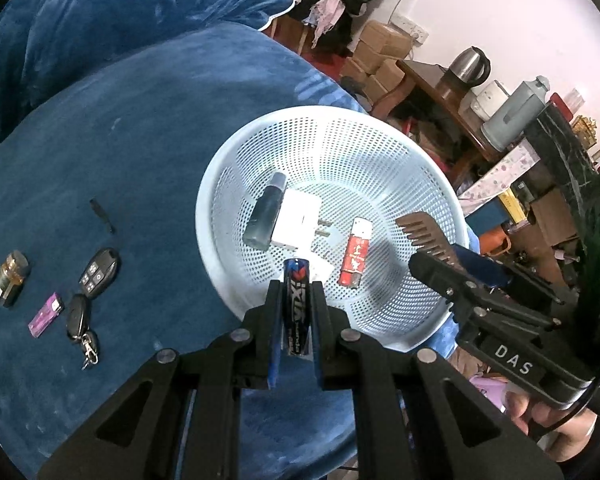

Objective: Organize rigid objects
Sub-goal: 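Carry the batteries and wooden comb over the white colander, then open the left tool dropping the batteries while the right tool drops the comb, then withdraw both open tools from the colander back over the remaining items, then grasp the purple lighter with the left tool while the right tool grasps the black key fob, then carry the purple lighter and key fob over the white colander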

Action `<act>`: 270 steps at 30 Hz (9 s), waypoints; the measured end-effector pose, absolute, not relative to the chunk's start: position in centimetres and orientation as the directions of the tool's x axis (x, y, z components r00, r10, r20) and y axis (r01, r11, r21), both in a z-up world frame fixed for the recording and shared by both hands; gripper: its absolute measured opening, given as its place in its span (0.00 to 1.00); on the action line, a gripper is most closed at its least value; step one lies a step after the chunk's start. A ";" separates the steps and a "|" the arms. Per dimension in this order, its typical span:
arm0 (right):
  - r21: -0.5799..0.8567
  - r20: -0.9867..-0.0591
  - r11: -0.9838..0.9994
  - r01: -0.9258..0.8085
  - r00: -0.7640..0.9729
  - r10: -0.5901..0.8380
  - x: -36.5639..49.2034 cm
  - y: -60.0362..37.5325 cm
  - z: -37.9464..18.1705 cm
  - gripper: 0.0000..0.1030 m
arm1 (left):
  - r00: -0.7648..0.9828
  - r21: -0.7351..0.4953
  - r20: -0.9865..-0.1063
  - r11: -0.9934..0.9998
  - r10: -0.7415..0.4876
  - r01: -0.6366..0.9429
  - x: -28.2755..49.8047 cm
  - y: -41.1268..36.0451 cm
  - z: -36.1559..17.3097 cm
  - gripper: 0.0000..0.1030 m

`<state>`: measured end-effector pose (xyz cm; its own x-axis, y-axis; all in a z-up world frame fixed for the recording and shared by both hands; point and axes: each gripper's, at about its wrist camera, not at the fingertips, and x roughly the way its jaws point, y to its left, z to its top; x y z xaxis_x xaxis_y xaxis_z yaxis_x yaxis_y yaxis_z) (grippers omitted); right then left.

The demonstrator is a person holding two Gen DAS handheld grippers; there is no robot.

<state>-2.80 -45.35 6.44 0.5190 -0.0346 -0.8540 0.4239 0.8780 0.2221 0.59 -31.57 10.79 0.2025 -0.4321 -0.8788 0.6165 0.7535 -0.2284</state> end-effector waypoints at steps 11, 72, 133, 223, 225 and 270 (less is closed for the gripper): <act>0.227 -0.858 0.868 0.442 0.512 -0.037 -2.9 -46.2 6.0 0.49 | 0.174 -0.239 -0.887 0.748 -0.427 0.619 0.7 -32.7 9.9 0.11; 0.137 -0.845 0.905 0.404 0.524 -0.106 -0.6 -41.4 8.1 1.00 | 0.248 -0.272 -0.867 0.828 -0.432 0.490 3.1 -24.2 11.0 1.00; 0.146 -0.938 0.983 0.110 0.331 0.102 14.1 -23.5 -2.3 0.98 | 0.252 -0.286 -0.922 0.956 -0.295 0.070 8.5 1.1 -1.7 0.96; 0.293 -0.863 0.950 0.112 0.458 0.213 10.9 -25.0 3.6 0.37 | 0.263 -0.179 -0.932 0.949 -0.248 0.260 12.2 -7.4 -0.3 0.22; 0.297 -0.863 0.948 0.116 0.457 0.214 10.6 -25.1 3.5 0.37 | 0.254 -0.184 -0.936 0.954 -0.244 0.237 13.1 -7.9 -1.3 0.22; 0.310 -0.824 0.909 0.277 0.555 0.112 3.7 -35.0 8.1 0.37 | 0.356 -0.189 -0.838 0.832 -0.413 0.522 3.8 -18.9 13.8 0.20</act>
<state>3.75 -34.98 8.11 0.5549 0.1121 -0.8243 0.2773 0.9093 0.3103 3.78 -18.94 13.84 0.3561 -0.4135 -0.8380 0.5220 0.8318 -0.1886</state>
